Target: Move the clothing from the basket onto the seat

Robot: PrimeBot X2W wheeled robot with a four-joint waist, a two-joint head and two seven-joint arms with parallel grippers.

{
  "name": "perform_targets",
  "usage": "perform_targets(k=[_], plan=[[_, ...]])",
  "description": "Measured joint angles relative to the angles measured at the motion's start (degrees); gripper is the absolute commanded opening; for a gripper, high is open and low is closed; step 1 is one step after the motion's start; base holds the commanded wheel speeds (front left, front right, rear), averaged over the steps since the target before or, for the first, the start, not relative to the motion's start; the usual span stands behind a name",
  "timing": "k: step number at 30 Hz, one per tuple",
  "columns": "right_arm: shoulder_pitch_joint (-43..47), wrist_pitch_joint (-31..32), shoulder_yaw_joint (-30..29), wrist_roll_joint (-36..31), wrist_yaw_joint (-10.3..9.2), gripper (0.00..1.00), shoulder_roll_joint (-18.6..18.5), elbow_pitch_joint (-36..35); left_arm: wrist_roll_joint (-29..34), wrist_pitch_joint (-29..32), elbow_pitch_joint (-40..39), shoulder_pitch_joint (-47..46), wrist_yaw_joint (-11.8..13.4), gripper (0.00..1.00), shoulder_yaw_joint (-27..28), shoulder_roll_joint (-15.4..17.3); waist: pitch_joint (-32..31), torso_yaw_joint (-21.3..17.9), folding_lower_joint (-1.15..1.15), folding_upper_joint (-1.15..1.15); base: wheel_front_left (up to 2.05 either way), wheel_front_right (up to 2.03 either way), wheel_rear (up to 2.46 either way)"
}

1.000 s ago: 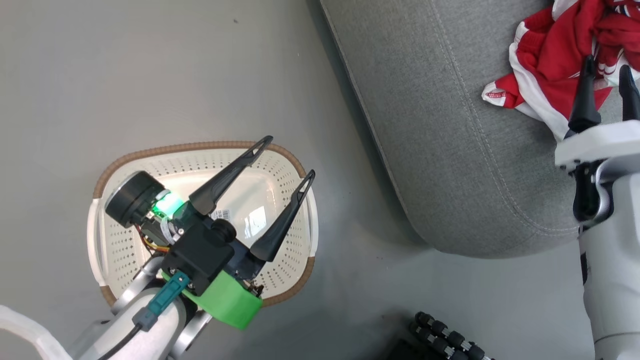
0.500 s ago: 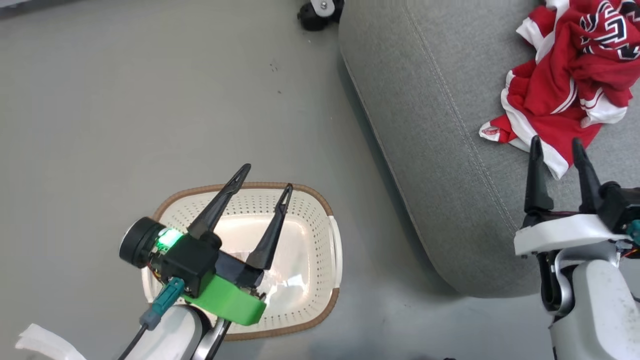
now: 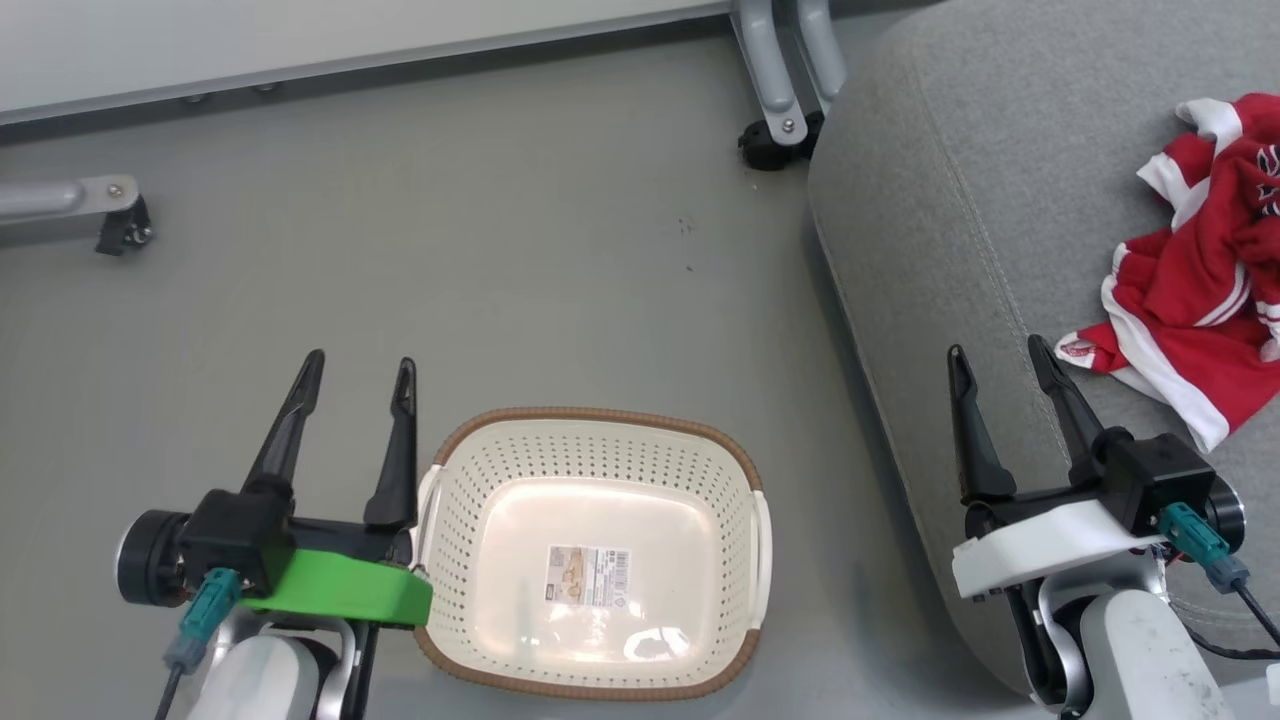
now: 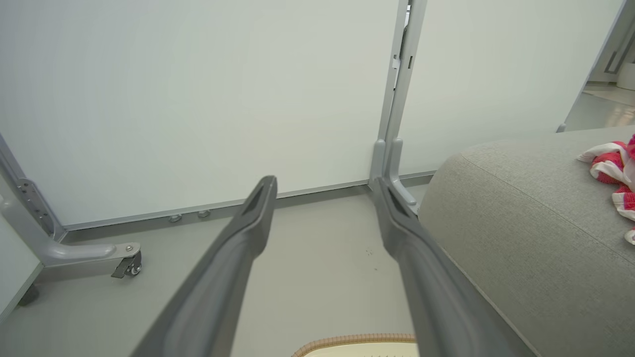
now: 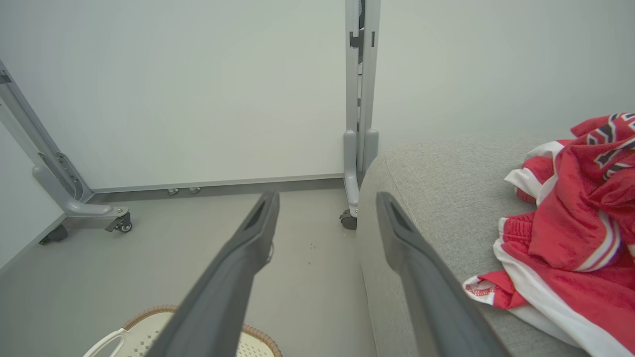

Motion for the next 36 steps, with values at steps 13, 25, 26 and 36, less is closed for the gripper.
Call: perform_targets(k=[13, 25, 26, 36], plan=[[6.60, 3.98, 0.98, 0.22, 0.00, 1.00, -0.01, -5.94, 3.43, 0.00, 0.41, 9.02, -2.56, 1.00, 14.91, -4.70, -6.01, 5.87, 0.00, 0.00, 0.00, 0.00, 0.00], [12.80, 6.98, 1.09, 0.40, 0.00, 1.00, -0.01, -9.23, 7.59, -0.01, 2.68, 14.96, -6.80, 1.00, 18.86, -8.51, -11.66, 7.01, 0.00, 0.00, 0.00, 0.00, 0.00], [13.22, 7.09, 1.11, 0.42, 0.00, 1.00, -0.01, -9.34, 7.80, -0.01, 2.93, 15.36, -6.97, 1.00, 18.93, -8.67, -12.02, 6.95, 0.00, 0.00, 0.00, 0.00, 0.00], [15.28, 8.01, 1.72, 0.74, 0.00, 1.00, -0.02, -10.23, 10.18, -0.01, 4.76, 16.85, -8.31, 1.00, 19.52, -9.53, -13.52, 6.43, 0.00, 0.00, 0.00, 0.00, 0.00]])
